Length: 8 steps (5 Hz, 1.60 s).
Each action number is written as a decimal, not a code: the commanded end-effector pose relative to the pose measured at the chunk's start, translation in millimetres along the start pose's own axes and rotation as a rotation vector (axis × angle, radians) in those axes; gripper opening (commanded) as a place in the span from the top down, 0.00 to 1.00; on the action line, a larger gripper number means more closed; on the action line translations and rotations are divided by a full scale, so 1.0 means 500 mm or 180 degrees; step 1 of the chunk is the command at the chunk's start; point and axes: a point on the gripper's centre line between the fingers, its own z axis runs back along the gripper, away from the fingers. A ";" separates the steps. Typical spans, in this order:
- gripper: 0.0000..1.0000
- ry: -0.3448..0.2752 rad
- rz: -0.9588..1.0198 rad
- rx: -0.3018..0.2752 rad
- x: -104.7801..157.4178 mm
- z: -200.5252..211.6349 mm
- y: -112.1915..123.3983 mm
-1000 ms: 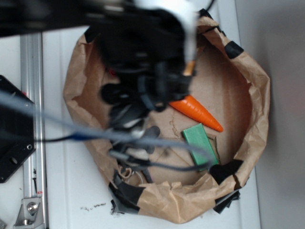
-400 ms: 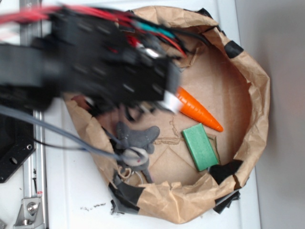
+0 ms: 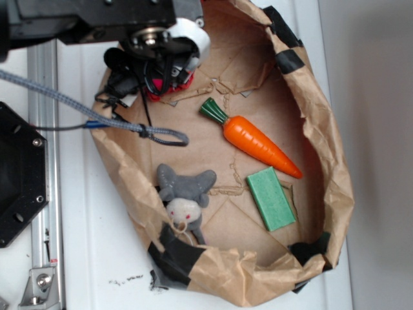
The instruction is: Grab the red paper.
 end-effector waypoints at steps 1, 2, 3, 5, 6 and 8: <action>0.00 -0.0038 0.0061 0.0098 -0.018 0.008 0.001; 0.00 -0.0038 0.0061 0.0098 -0.018 0.008 0.001; 0.00 -0.0363 0.0044 -0.0452 0.020 -0.042 -0.014; 0.00 -0.0355 -0.0094 -0.0419 0.073 -0.095 -0.069; 1.00 -0.0287 0.0031 -0.0306 0.066 -0.090 -0.055; 1.00 -0.0453 0.0297 -0.0336 0.080 -0.025 -0.049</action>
